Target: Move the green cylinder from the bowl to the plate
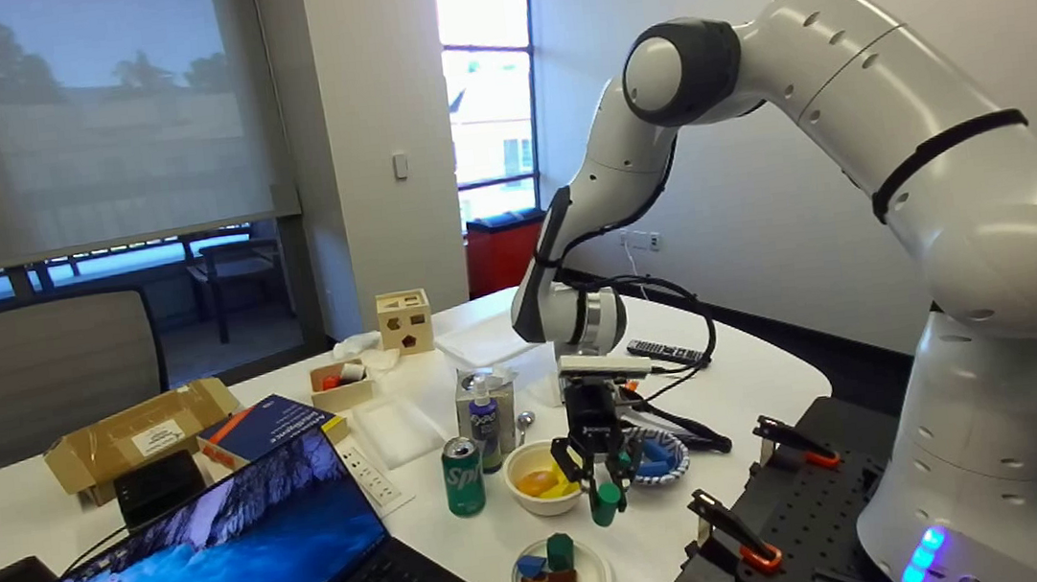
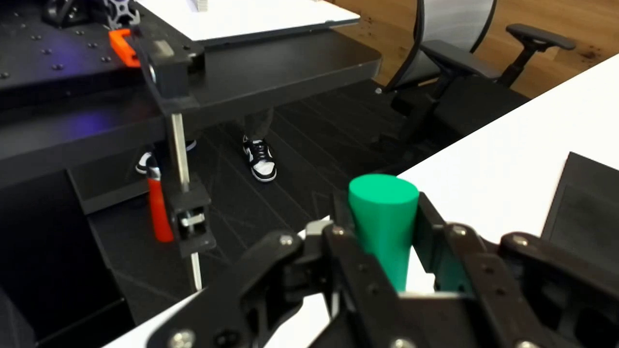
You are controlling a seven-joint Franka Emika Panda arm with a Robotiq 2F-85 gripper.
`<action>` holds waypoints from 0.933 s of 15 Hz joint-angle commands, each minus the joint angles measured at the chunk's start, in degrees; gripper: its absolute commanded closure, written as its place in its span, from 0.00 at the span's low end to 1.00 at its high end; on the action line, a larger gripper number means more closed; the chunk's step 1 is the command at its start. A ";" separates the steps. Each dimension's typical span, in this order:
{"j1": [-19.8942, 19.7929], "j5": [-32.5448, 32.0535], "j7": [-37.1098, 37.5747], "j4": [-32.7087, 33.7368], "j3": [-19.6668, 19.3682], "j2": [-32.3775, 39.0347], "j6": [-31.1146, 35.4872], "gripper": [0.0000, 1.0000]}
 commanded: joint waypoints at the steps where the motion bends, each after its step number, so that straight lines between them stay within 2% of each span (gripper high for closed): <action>1: -0.39 2.17 -0.02 2.16 0.74 2.86 2.86 0.92; 7: -0.72 3.51 0.01 6.10 1.67 7.01 2.92 0.92; 14: -0.48 3.31 0.36 6.65 1.59 9.19 3.52 0.92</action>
